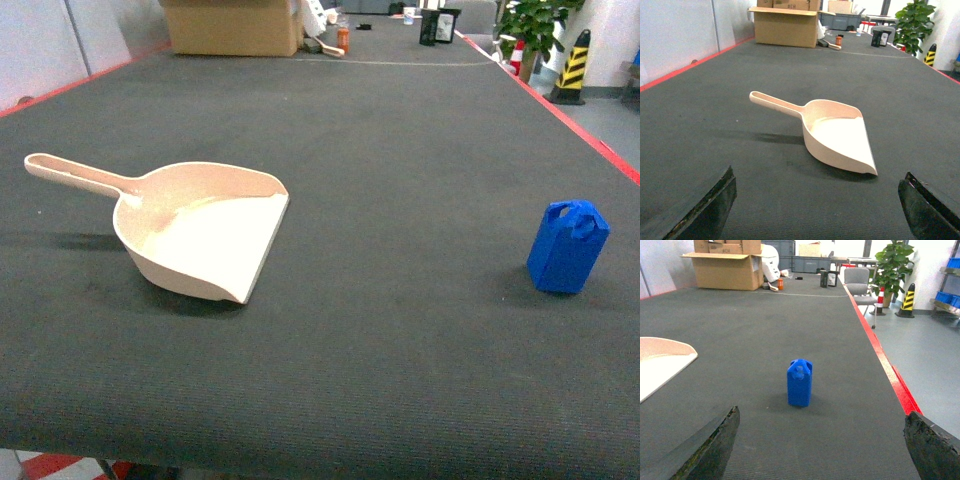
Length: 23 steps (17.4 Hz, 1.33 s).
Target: Place part in tray to right shelf
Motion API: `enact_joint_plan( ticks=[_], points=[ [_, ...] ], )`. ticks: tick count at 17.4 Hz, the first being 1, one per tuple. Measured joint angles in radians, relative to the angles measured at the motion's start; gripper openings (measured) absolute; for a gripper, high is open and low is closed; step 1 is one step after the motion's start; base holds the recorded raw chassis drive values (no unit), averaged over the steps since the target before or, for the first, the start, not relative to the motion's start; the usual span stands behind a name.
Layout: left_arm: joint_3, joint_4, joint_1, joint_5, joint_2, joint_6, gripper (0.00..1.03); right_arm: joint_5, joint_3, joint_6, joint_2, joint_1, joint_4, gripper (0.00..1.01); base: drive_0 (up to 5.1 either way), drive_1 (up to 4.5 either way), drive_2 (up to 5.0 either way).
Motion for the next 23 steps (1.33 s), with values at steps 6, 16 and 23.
enact_joint_plan(
  ticks=[6,16,23],
  points=[
    [0.0,0.0,0.0,0.0,0.0,0.0,0.98,0.0,0.0,0.0,0.0,0.0,0.0,0.98,0.0,0.0,0.0],
    [0.0,0.0,0.0,0.0,0.0,0.0,0.98,0.0,0.0,0.0,0.0,0.0,0.0,0.98,0.0,0.0,0.0],
    [0.0,0.0,0.0,0.0,0.0,0.0,0.98,0.0,0.0,0.0,0.0,0.0,0.0,0.98,0.0,0.0,0.0]
  ],
)
